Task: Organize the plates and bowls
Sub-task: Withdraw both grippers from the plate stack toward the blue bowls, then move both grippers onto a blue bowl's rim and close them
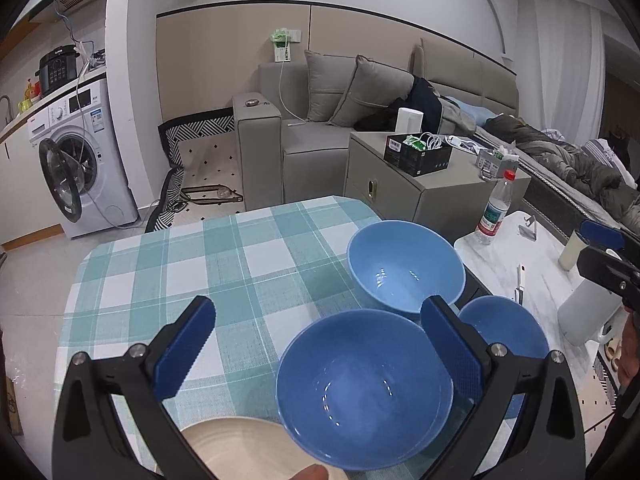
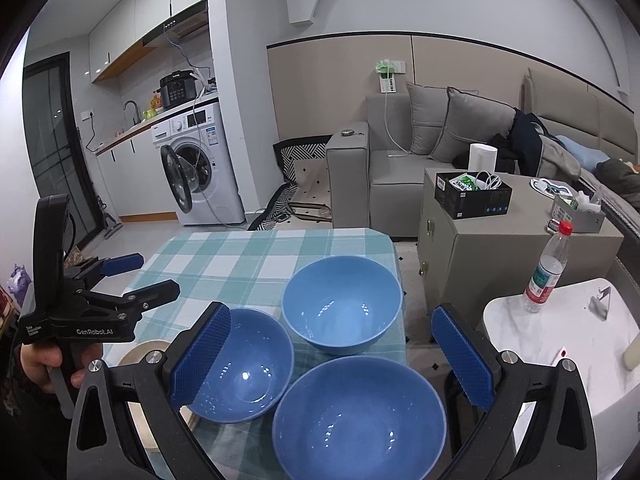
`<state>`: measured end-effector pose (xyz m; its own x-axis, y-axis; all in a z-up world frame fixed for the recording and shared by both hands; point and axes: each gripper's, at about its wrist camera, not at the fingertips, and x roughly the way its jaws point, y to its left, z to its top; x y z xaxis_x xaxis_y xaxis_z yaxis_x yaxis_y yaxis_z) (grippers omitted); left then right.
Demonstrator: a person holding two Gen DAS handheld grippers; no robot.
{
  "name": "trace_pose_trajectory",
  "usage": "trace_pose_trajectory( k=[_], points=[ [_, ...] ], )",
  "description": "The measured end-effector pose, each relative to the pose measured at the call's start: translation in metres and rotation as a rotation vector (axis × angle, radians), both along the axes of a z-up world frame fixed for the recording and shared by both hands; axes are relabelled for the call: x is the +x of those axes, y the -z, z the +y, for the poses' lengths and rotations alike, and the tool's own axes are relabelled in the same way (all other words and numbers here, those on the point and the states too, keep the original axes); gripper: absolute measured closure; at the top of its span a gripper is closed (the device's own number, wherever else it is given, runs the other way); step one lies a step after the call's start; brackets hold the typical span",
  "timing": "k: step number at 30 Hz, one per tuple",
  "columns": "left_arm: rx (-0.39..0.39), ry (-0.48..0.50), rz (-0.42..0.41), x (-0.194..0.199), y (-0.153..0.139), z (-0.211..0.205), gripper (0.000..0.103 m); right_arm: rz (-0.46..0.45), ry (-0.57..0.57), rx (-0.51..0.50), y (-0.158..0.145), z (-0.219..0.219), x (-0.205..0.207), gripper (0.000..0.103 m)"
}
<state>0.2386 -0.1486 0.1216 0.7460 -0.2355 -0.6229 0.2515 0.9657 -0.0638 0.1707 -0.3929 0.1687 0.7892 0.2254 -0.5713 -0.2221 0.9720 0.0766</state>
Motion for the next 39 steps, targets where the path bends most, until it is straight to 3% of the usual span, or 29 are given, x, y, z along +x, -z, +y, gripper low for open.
trace_pose_trajectory(
  k=[11,16,24,39],
  points=[
    [0.004,0.007,0.035,0.03,0.01,-0.015,0.0,0.04,0.065,0.02,0.015,-0.016,0.037,0.001],
    [0.045,0.006,0.032,0.045,0.019,-0.024,0.0,0.085,0.074,0.015,0.028,-0.021,0.059,0.001],
    [0.044,0.07,0.084,0.067,0.035,-0.041,0.0,0.154,0.074,0.015,0.054,-0.024,0.089,0.001],
    [0.038,0.071,0.197,0.101,0.069,-0.056,0.001,0.274,0.102,0.013,0.099,-0.032,0.131,0.001]
  ],
)
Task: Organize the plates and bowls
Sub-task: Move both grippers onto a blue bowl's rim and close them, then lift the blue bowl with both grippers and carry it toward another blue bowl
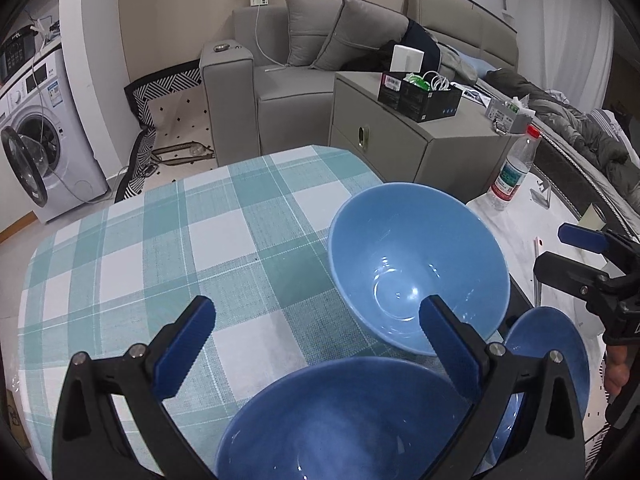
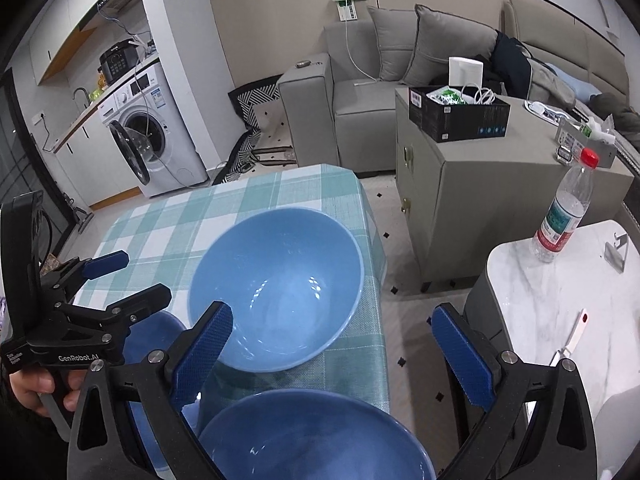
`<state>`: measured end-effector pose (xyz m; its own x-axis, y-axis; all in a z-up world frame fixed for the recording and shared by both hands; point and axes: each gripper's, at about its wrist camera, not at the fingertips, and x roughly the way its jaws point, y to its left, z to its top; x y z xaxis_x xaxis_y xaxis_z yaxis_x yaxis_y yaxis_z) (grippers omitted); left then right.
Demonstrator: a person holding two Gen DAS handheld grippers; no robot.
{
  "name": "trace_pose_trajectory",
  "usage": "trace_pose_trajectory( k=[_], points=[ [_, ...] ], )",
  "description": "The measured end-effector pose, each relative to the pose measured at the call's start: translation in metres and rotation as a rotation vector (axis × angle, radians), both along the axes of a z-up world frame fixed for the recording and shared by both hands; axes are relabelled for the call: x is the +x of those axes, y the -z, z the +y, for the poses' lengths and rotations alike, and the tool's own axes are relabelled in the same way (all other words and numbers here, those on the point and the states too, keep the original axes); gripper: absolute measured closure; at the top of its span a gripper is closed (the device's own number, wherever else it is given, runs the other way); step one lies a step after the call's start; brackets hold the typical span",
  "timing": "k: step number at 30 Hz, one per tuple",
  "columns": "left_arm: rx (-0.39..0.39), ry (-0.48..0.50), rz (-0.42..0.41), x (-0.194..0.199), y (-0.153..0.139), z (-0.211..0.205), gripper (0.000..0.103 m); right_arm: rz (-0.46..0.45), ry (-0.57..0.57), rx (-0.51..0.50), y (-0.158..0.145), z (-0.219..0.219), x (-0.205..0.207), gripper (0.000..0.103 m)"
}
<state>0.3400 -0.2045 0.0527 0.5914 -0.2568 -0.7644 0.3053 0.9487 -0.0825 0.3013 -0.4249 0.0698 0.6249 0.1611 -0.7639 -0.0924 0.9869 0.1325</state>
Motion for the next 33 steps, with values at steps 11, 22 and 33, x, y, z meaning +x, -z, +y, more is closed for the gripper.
trace_pose_trajectory(
  k=[11,22,33],
  points=[
    [0.017,0.013,0.069,0.018,0.02,-0.009,0.011,0.091,0.005,-0.026,0.031,0.0,0.025,0.016],
    [0.009,0.055,0.132,0.026,0.033,-0.02,0.052,0.143,-0.018,-0.007,0.051,0.0,0.034,0.044],
    [-0.028,0.098,0.133,0.022,0.032,-0.027,0.082,0.144,-0.031,-0.012,0.054,0.001,0.031,0.07]
  ],
)
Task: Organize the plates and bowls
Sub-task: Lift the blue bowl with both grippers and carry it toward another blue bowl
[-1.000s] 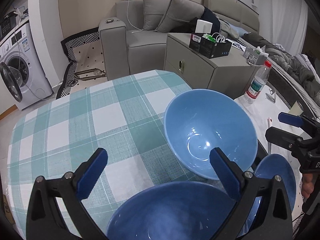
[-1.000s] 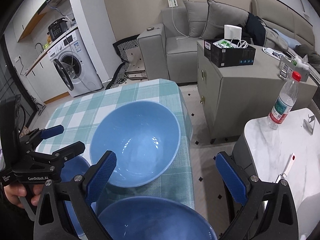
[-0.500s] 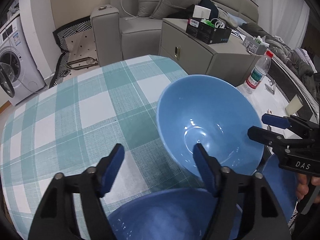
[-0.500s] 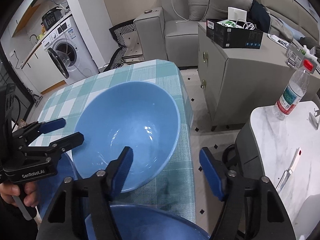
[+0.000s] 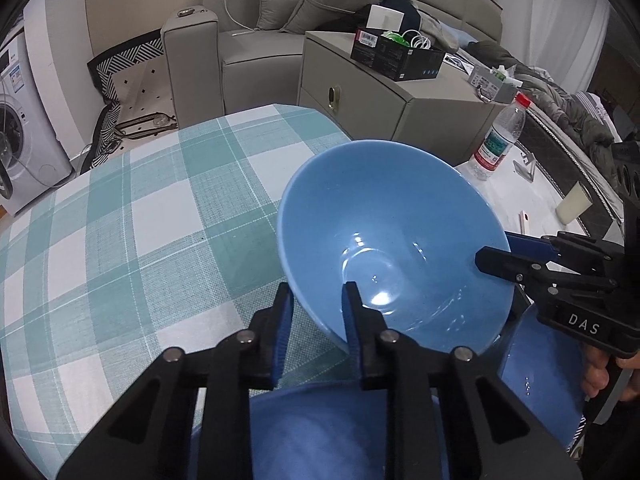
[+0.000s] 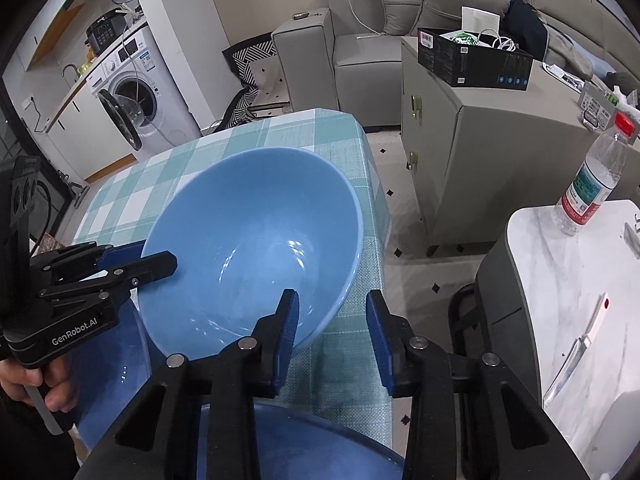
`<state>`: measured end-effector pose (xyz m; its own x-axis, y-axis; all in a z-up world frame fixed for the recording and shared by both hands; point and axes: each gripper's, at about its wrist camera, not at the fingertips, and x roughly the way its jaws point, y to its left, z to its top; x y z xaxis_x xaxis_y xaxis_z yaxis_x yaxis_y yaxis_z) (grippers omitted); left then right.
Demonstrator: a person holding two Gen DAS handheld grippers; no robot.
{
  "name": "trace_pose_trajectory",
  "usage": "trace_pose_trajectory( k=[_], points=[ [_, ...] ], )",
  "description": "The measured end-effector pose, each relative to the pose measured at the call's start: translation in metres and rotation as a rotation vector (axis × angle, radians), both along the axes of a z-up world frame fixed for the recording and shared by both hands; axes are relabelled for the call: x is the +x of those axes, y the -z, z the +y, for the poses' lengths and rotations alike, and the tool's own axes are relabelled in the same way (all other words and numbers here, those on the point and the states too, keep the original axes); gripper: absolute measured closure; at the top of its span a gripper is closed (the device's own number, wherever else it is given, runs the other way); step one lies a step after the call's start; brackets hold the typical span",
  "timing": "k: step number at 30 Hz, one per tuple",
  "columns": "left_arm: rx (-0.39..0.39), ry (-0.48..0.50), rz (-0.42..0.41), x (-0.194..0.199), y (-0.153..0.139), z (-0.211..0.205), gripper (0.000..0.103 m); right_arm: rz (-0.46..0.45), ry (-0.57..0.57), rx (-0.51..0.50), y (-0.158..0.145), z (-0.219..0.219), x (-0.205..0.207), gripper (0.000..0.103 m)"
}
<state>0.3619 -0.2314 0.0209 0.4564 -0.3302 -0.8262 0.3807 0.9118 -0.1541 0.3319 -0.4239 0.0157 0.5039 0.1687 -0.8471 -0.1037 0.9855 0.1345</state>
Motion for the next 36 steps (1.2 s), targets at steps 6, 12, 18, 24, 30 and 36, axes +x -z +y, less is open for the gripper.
trace_pose_trajectory(
  k=[6,12,18,24,30,36],
  points=[
    [-0.012,-0.007,-0.002,0.0,-0.001,0.002,0.084,-0.015,-0.012,-0.022,-0.001,0.006,-0.002,0.081],
    [-0.005,-0.021,-0.004,-0.001,-0.001,0.004,0.085,-0.03,-0.014,-0.044,-0.002,0.013,-0.004,0.082],
    [-0.01,-0.029,-0.029,-0.002,-0.008,0.004,0.085,-0.053,-0.005,-0.046,-0.008,0.013,-0.006,0.082],
    [-0.027,-0.038,-0.054,-0.004,-0.016,0.005,0.085,-0.088,0.0,-0.044,-0.017,0.012,-0.009,0.082],
    [-0.047,-0.041,-0.079,-0.009,-0.029,0.006,0.085,-0.121,0.008,-0.041,-0.03,0.011,-0.015,0.082],
    [-0.062,-0.049,-0.098,-0.015,-0.041,0.012,0.085,-0.158,0.005,-0.045,-0.048,0.016,-0.024,0.082]
  ],
)
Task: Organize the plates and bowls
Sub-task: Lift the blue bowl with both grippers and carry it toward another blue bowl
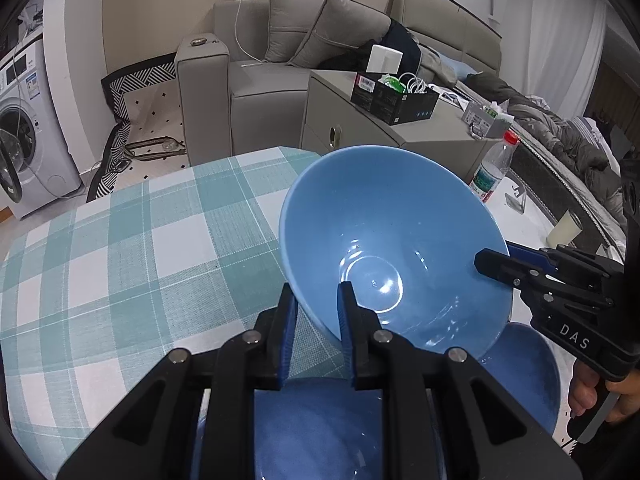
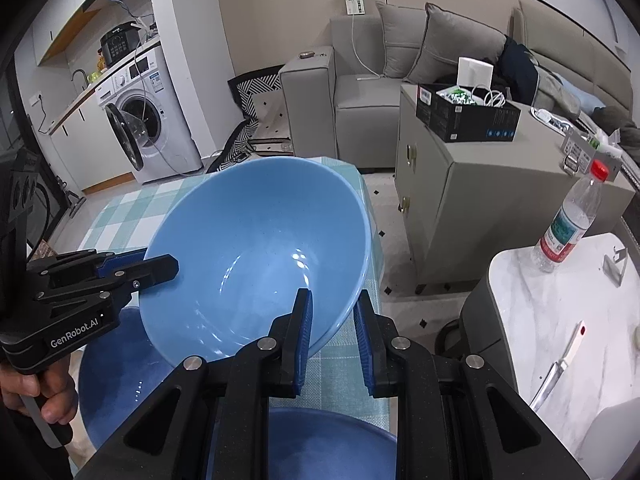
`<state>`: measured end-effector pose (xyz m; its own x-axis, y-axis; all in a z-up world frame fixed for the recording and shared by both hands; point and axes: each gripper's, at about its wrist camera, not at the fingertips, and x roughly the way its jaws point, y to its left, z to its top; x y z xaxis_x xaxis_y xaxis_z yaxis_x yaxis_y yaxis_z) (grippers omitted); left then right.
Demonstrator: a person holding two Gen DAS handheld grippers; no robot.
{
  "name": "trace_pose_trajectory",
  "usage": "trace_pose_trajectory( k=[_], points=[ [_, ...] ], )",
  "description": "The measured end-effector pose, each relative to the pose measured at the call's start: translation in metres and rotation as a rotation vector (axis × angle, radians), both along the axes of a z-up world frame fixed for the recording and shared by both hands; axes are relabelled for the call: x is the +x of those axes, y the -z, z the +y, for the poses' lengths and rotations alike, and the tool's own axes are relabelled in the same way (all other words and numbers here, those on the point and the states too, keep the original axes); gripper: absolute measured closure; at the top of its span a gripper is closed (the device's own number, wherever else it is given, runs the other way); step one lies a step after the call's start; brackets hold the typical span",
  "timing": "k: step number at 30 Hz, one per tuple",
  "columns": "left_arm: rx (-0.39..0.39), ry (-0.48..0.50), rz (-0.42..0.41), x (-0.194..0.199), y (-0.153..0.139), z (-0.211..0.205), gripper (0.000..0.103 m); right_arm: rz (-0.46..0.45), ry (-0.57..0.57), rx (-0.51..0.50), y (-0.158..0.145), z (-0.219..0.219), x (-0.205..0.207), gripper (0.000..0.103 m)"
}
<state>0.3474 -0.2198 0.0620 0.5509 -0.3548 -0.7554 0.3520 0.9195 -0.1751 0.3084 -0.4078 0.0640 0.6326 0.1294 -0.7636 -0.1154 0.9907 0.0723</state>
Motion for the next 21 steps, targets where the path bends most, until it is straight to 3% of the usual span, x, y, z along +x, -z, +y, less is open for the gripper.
trace_pose_trajectory(
  k=[21],
  points=[
    [-0.02,0.013,-0.077,-0.043,-0.04,0.021,0.085,-0.107,0.001,-0.001,-0.048,0.021,-0.054,0.082]
  ],
)
